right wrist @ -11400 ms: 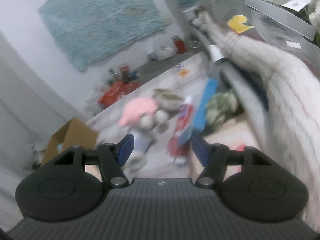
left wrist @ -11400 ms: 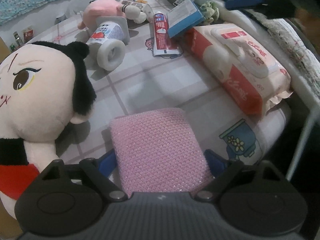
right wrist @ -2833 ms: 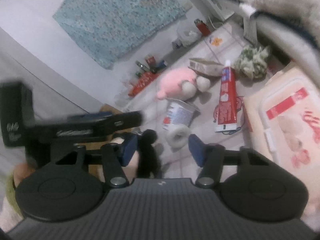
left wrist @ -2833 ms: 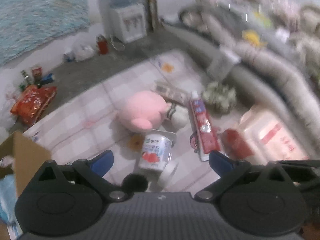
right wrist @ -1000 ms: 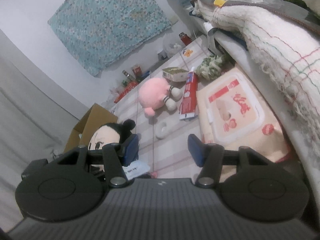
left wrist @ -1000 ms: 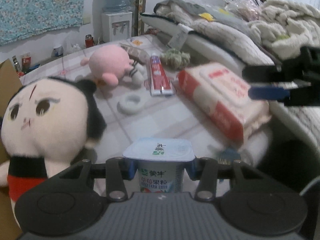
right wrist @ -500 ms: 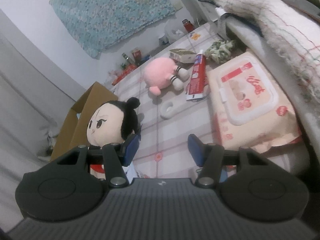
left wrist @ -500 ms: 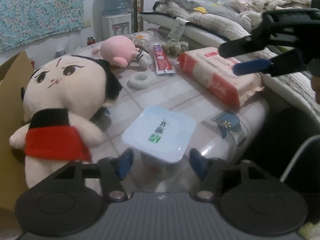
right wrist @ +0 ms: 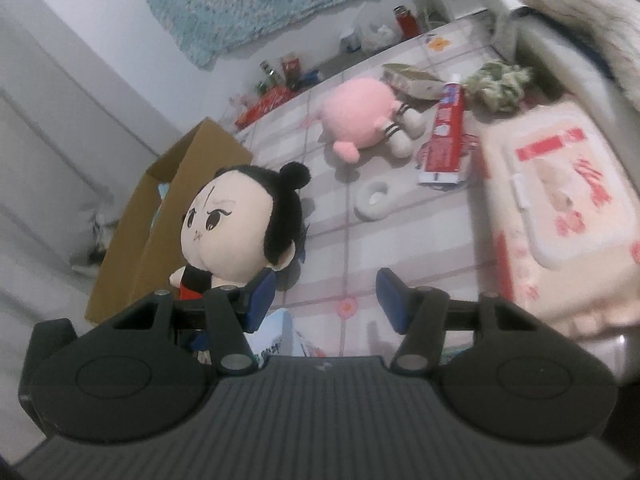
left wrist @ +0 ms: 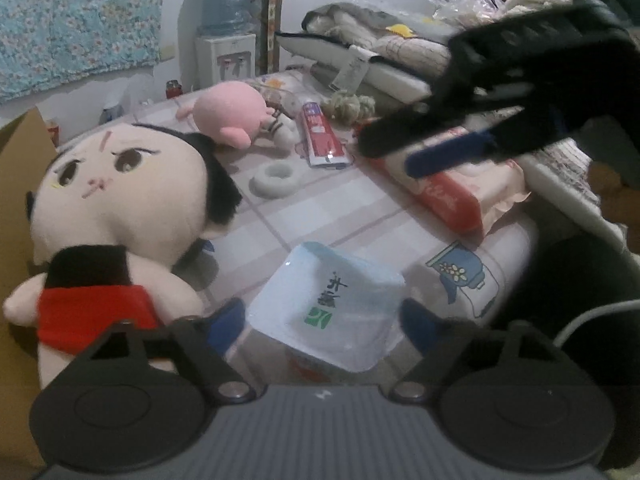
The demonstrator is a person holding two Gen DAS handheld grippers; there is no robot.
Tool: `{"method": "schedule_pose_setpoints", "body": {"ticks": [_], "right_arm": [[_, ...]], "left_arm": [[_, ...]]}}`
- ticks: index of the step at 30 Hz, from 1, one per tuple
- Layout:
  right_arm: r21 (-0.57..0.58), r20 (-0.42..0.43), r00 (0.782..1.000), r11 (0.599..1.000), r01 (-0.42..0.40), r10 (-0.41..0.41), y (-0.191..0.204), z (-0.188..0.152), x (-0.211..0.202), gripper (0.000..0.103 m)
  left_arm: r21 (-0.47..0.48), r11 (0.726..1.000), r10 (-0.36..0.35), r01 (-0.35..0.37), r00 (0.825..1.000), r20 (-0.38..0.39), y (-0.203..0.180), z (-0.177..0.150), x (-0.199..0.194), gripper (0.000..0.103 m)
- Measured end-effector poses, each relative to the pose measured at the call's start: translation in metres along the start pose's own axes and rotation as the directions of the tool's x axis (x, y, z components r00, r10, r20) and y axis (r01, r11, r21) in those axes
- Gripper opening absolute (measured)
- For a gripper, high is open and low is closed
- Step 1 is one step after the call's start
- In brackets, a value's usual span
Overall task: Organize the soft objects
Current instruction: 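Grasp the white yogurt cup with left tool while right tool grasps the white tape roll, then carry the yogurt cup in left tool and tape roll in right tool to the cardboard box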
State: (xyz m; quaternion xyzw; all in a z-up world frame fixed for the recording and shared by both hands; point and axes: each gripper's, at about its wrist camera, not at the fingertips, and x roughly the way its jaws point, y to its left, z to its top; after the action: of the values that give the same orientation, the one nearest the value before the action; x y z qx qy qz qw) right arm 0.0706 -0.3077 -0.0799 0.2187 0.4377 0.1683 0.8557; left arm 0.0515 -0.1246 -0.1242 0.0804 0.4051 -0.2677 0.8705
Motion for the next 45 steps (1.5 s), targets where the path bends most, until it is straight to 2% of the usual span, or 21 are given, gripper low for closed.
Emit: {"method": "schedule_pose_setpoints", "body": {"ticks": [1,6,8,14,19,22,23,25,26,27,28,33,41,45], "right_arm": [[-0.020,-0.012,1.000,1.000,0.006,-0.006,0.002,0.004,0.005,0.056],[-0.140,-0.063,0.996,0.989,0.047,-0.056,0.007,0.023,0.042,0.054],[-0.190,-0.079,0.992,0.978,0.082,-0.099,0.008,0.031,0.061,0.054],[-0.369,-0.078,0.979,0.918,0.146,-0.187,0.014,0.050,0.112,0.055],[-0.426,-0.093,0.964,0.885,0.187,-0.248,0.008,0.061,0.150,0.058],[-0.474,-0.066,0.960,0.856,0.208,-0.271,0.012,0.063,0.160,0.060],[-0.484,-0.060,0.959,0.848,0.214,-0.276,0.013,0.063,0.161,0.060],[-0.507,-0.046,0.955,0.831,0.232,-0.294,0.016,0.063,0.165,0.052],[-0.514,-0.042,0.953,0.824,0.237,-0.300,0.017,0.063,0.165,0.048],[-0.511,-0.043,0.953,0.827,0.237,-0.300,0.018,0.063,0.164,0.047],[-0.508,-0.046,0.951,0.827,0.241,-0.306,0.018,0.062,0.163,0.047],[-0.463,-0.040,0.950,0.849,0.256,-0.308,0.013,0.053,0.142,0.047],[-0.340,0.032,0.960,0.900,0.272,-0.278,0.006,0.027,0.058,0.047],[-0.263,0.057,0.970,0.933,0.244,-0.238,0.008,0.006,0.016,0.047]], "left_arm": [[-0.010,1.000,-0.007,0.007,1.000,-0.003,0.001,0.000,0.001,0.069],[-0.046,0.999,-0.020,0.021,1.000,0.020,0.009,-0.004,-0.001,0.066],[-0.045,0.999,-0.012,0.013,1.000,0.023,0.010,-0.006,-0.004,0.064],[-0.078,0.997,-0.016,0.019,0.999,0.029,0.021,-0.010,-0.013,0.063],[-0.107,0.994,-0.016,0.020,0.999,0.032,0.030,-0.012,-0.015,0.063],[-0.121,0.992,-0.022,0.026,0.999,0.033,0.034,-0.014,-0.015,0.063],[-0.123,0.992,-0.020,0.024,0.999,0.034,0.034,-0.015,-0.015,0.063],[-0.129,0.991,-0.014,0.019,0.999,0.037,0.035,-0.016,-0.015,0.063],[-0.132,0.991,-0.014,0.019,0.999,0.038,0.037,-0.017,-0.015,0.063],[-0.136,0.991,-0.014,0.020,0.999,0.040,0.037,-0.017,-0.016,0.062],[-0.137,0.990,-0.025,0.031,0.999,0.045,0.037,-0.017,-0.016,0.053],[-0.108,0.994,-0.001,0.009,0.998,0.068,0.029,-0.022,-0.016,0.052],[-0.106,0.994,0.018,-0.007,0.995,0.101,0.025,-0.027,-0.019,0.051],[-0.103,0.995,0.005,0.009,0.991,0.131,0.021,-0.025,-0.029,0.050]]}}
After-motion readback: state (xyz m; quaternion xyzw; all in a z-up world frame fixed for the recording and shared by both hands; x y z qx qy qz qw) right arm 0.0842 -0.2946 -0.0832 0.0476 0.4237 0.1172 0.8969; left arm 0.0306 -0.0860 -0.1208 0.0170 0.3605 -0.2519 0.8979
